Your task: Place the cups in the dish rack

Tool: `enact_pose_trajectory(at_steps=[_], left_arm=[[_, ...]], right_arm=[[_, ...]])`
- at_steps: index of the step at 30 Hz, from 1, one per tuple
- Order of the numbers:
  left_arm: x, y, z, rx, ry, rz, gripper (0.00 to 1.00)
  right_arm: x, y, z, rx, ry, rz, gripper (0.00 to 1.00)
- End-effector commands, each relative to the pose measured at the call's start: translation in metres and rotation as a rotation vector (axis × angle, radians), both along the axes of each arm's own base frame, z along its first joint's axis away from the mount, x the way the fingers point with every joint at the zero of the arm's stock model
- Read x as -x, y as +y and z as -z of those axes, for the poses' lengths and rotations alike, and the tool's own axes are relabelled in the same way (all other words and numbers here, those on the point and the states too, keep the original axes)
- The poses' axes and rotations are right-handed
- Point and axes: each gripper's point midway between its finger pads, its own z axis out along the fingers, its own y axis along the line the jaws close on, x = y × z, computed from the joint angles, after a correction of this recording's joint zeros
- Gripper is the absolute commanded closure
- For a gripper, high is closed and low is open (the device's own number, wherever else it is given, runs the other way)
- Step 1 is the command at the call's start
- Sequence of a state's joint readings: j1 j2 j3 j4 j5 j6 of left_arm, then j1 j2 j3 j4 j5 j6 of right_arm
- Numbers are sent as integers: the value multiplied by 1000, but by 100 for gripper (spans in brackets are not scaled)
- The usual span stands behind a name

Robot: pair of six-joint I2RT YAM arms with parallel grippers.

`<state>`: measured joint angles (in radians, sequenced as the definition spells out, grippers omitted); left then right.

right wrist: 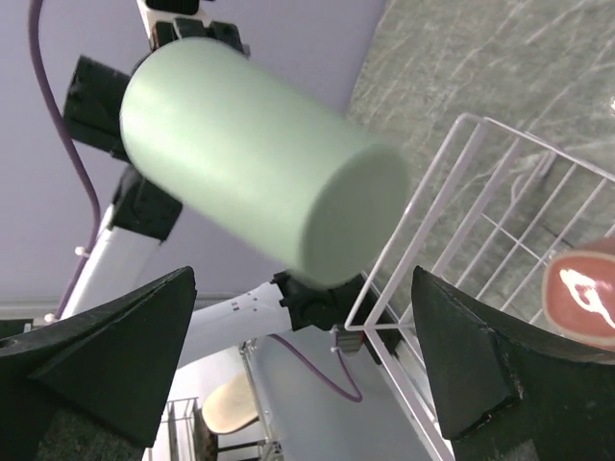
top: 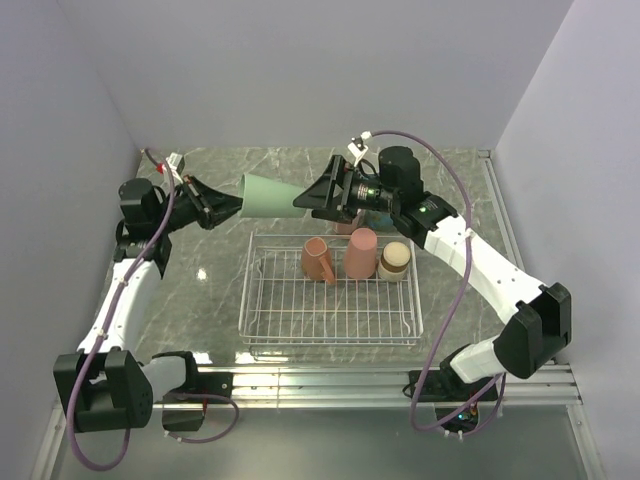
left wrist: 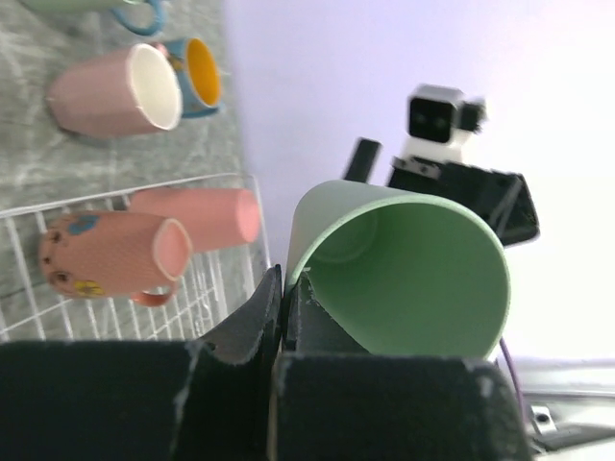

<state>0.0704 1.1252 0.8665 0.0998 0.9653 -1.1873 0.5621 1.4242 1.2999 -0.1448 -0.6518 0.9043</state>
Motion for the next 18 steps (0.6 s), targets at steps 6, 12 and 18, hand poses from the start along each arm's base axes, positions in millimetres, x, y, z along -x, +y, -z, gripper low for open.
enact_pose_trajectory(at_steps=[6,12,18], left_arm=[[33,-11,-43,182,-130,115,100],[40,-11,-52,250,-142,137,100],[41,-9,-60,321,-139,132,100]], right_arm=[[0,5,-26,-105,-36,-23,0],[0,12,-49,-183,-59,-54,0],[3,25,-61,-227,-51,-96,4]])
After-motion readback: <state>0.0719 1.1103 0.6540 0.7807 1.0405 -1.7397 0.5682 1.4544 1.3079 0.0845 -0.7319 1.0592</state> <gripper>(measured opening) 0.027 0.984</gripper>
